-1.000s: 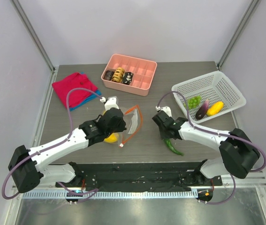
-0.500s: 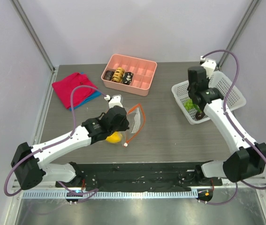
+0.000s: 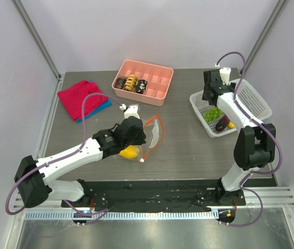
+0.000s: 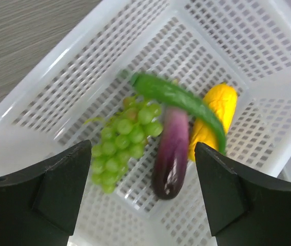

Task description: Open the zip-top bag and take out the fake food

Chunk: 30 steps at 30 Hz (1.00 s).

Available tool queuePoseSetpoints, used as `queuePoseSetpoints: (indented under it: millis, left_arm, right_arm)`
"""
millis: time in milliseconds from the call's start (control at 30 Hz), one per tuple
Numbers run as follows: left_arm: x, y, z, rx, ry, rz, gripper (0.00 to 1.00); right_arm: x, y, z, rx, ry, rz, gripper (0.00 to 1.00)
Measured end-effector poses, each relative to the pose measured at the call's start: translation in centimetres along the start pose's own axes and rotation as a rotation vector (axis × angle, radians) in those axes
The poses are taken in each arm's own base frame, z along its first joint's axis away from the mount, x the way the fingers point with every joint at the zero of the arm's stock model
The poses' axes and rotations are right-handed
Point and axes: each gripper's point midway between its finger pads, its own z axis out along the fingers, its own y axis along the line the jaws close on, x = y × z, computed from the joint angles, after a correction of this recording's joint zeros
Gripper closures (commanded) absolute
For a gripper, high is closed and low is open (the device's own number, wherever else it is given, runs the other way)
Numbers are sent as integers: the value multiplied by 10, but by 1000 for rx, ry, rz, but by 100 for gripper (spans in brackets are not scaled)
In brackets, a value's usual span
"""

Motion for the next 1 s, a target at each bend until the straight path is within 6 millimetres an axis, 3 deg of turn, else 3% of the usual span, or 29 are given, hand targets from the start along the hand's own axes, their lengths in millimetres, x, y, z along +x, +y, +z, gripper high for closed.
queuePoseSetpoints:
  millis: [100, 200, 233, 300, 333, 433, 567, 733, 900, 1000]
  left_arm:
    - [-4, -4, -1, 10, -9, 5, 100]
    - [-9, -10, -3, 26, -14, 7, 100]
    - [-11, -11, -3, 31, -16, 8, 100]
    - [-12, -14, -2, 40, -19, 11, 100]
    - [-12, -14, -2, 42, -17, 14, 100]
    - [-10, -15, 0, 44, -10, 16, 100]
    - [-8, -18, 2, 55, -6, 16, 100]
    - [-9, -23, 2, 70, -10, 18, 100]
    - [-4, -34, 0, 108, -10, 64, 100]
    - [0, -38, -2, 123, -9, 97, 100]
  right_arm:
    - [0, 23, -30, -118, -13, 12, 19]
    - [15, 70, -96, -388, -34, 20, 33]
    - [22, 80, -115, -462, -36, 20, 48]
    - [45, 104, -165, -641, -35, -6, 57]
    - [61, 114, -191, -730, -21, -12, 70]
    - [93, 130, -234, -875, 45, -6, 79]
    - [117, 139, -253, -937, 172, 83, 79]
    - [126, 157, -269, -999, 306, 221, 80]
    - [159, 193, -269, -1010, 529, 287, 80]
    - [179, 203, -262, -966, 621, 323, 81]
